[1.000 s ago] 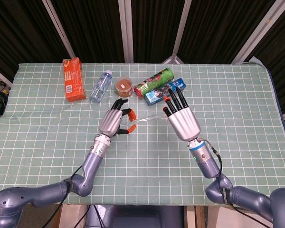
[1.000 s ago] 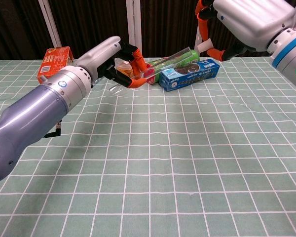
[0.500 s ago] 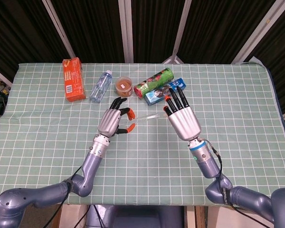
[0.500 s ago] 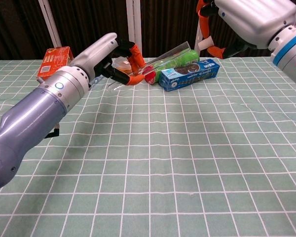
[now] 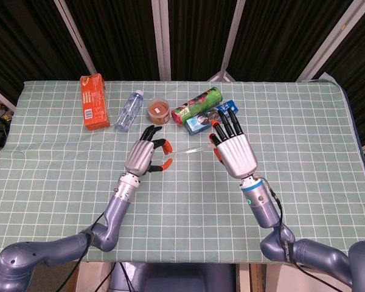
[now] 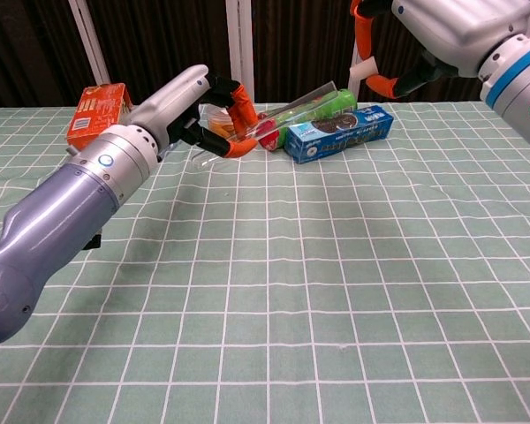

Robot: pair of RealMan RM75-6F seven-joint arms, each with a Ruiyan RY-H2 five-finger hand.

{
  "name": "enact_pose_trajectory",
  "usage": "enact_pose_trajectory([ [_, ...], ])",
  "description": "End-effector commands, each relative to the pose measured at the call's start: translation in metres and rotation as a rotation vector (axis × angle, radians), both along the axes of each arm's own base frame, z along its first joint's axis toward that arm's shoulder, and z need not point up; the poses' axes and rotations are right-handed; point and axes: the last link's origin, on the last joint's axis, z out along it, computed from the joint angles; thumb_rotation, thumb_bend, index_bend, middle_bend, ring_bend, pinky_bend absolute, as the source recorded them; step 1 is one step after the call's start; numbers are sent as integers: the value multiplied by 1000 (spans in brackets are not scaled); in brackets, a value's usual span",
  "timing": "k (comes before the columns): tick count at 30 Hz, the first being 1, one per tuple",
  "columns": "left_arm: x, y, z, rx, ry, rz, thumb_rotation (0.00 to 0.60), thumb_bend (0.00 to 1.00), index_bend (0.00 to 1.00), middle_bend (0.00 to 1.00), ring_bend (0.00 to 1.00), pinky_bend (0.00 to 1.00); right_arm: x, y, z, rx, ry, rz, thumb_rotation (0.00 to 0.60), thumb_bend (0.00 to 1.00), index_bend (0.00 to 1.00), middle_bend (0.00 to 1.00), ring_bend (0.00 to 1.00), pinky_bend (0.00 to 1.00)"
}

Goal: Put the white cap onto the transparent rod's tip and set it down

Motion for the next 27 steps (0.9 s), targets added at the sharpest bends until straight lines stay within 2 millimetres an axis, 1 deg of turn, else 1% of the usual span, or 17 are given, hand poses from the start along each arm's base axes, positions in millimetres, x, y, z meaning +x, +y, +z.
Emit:
enact_pose_trajectory([
  [1,1,0,0,0,-5,0,600,791,565,569,107,0,2,1,-1,6,-3,4,600,342,614,275,84,0],
  [12,1,0,1,7,-18,-5,600,791,565,569,107,0,0,3,-5,19,4,-2,600,343,617,276,84,0],
  [27,3,-1,-1,4,-24,-10,600,791,565,569,107,0,5,5,-8,36,-23,-2,600,343,616,276,84,0],
])
